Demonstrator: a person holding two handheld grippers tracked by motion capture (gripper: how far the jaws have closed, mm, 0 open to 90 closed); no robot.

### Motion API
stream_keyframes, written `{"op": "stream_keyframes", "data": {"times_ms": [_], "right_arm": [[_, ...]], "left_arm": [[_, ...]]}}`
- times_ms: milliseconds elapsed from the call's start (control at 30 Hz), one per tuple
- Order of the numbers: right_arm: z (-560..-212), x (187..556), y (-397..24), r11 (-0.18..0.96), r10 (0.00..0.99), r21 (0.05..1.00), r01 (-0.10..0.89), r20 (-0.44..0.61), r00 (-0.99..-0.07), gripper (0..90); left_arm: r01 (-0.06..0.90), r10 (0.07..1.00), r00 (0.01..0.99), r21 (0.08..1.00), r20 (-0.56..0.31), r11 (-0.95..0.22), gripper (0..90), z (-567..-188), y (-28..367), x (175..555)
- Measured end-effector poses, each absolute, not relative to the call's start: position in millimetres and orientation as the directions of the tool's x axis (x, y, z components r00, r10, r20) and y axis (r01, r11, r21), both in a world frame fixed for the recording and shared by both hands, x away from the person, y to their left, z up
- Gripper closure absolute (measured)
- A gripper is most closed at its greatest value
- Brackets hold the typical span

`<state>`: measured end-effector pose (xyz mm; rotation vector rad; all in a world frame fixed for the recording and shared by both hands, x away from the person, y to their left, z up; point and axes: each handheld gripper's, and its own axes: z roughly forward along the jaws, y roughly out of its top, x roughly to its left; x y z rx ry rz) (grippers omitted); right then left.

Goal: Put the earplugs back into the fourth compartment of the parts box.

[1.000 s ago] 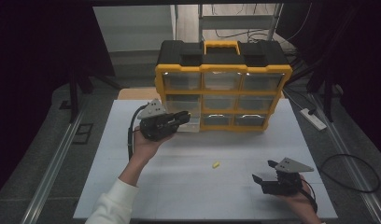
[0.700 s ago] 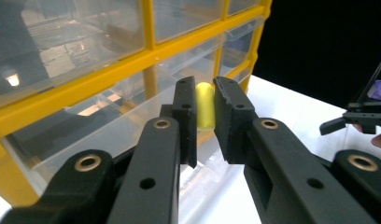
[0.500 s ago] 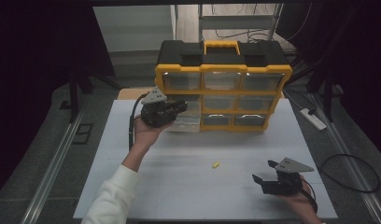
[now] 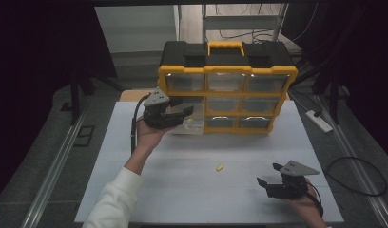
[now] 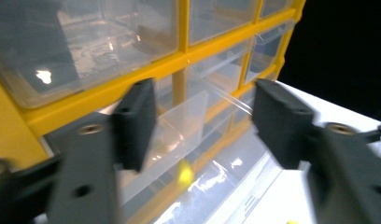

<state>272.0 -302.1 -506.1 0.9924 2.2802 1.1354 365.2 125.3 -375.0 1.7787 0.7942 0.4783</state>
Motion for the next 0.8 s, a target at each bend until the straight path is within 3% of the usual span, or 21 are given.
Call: {"op": "stream_keyframes", "data": {"times_ms": [200, 800], "right_arm": [[-506, 272, -302, 0.417, 0.746, 0.808, 0.416, -0.042, -0.665, 17.4], [-506, 272, -303, 0.418, 0.747, 0.807, 0.417, -0.044, -0.663, 17.4]], "left_arm": [[0.283, 0.68, 0.729, 0.938, -0.076, -0.198, 28.4, -370, 124, 356], [0.259, 0.566, 0.822, 0.926, -0.061, -0.276, 22.5, -378, 112, 308]]}}
